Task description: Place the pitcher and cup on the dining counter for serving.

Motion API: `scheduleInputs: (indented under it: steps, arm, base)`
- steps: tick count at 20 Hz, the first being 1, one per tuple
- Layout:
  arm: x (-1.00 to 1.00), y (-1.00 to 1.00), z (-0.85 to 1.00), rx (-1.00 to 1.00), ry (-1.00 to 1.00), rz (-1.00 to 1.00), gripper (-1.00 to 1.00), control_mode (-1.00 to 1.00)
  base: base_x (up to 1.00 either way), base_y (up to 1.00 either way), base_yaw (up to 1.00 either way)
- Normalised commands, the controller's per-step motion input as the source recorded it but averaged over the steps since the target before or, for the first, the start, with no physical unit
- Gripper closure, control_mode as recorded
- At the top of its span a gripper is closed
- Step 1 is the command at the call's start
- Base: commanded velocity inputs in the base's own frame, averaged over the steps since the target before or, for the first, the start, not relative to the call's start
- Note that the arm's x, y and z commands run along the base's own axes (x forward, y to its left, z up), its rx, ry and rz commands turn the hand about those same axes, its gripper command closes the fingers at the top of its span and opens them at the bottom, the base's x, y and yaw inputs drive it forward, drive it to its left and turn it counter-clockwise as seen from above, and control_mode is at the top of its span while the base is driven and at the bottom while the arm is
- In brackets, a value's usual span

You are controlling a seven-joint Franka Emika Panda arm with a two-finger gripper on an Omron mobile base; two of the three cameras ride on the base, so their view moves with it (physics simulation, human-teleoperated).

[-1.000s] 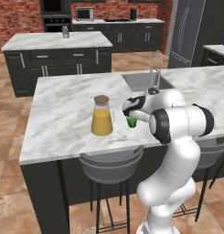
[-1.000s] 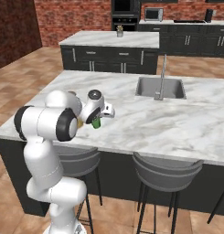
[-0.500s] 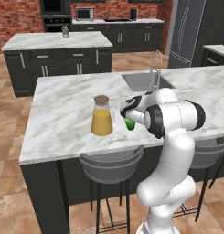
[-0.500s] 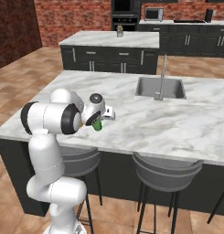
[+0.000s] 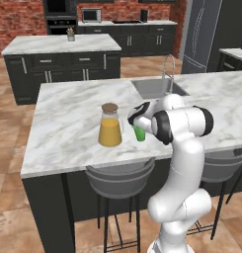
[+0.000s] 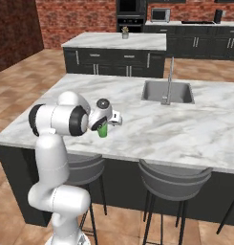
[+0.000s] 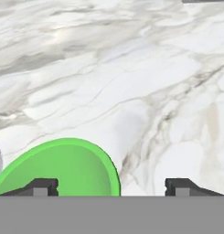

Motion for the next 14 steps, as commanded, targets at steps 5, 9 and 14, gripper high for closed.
scheduleInputs:
  steps: [5,9,14]
  arm:
    - [0.02,-0.05,-0.02,0.00,0.00,0.00,-1.00,-1.00]
    - [-0.12,0.00,0.17,0.00,0.00,0.00,-1.00,-1.00]
    - [-0.22,0.00,0.46,0.00,-0.02,0.00,-1.00,-1.00]
  base:
    - [0.00,0.00,0.00]
    - [0.00,0.00,0.00]
    - [0.00,0.00,0.00]
